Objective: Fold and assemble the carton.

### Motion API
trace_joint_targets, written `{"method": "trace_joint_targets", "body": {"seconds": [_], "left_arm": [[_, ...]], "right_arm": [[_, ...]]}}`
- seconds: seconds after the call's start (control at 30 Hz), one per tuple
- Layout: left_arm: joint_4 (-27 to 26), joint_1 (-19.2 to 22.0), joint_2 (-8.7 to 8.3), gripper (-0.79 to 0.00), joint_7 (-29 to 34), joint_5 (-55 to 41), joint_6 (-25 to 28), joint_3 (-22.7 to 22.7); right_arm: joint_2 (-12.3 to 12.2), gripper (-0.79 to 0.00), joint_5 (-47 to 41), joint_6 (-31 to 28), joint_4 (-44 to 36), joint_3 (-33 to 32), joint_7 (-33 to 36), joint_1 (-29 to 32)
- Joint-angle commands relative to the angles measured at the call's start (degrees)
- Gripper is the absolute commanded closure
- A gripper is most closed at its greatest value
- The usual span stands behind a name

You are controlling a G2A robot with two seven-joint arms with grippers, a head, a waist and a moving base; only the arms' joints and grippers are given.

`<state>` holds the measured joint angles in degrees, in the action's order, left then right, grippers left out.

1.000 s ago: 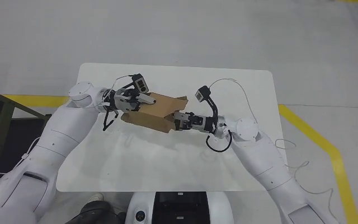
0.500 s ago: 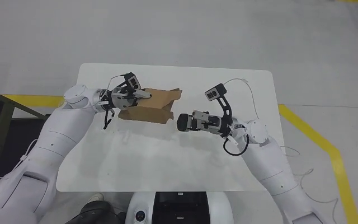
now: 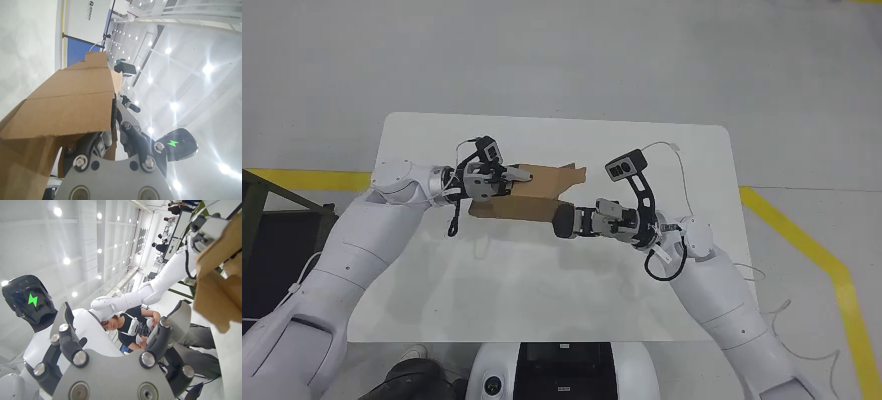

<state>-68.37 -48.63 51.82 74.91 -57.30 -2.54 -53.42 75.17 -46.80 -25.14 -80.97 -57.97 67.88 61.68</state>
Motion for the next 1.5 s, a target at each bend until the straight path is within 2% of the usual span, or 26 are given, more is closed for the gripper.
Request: {"method": "trace_joint_targets", "body": {"seconds": [0.0,0.3,0.83,1.13,1.3,1.47], "left_arm": [[-0.54,-0.54,0.1,0.0,1.27,-0.9,-0.66,-0.17],[0.54,-0.64,0.56,0.0,6.81,-2.33,-2.39,-1.35],[0.88,-0.49,1.42,0.0,9.57,-1.4,-3.41,-2.45],[1.96,-0.46,1.62,0.0,13.09,-1.14,-4.09,-3.56],[-0.33,-1.29,1.54,0.0,13.09,-0.13,-4.5,-3.24],[-2.93,-2.21,1.03,0.0,13.09,0.01,-4.44,-3.24]], "right_arm": [[0.04,-0.785,0.56,-0.55,0.48,-0.23,-0.83,-0.15],[0.06,-0.785,2.03,-1.16,0.83,-1.1,-2.26,-0.13],[0.53,-0.785,2.99,-0.32,0.22,0.35,-2.24,-0.37],[-0.26,-0.785,1.44,-2.05,1.03,-5.07,-3.3,0.53],[-0.66,-0.785,1.73,-2.47,1.81,-7.76,-4.82,0.68],[-0.49,-0.785,2.91,-1.61,3.88,-7.44,-6.38,-0.66]]}}
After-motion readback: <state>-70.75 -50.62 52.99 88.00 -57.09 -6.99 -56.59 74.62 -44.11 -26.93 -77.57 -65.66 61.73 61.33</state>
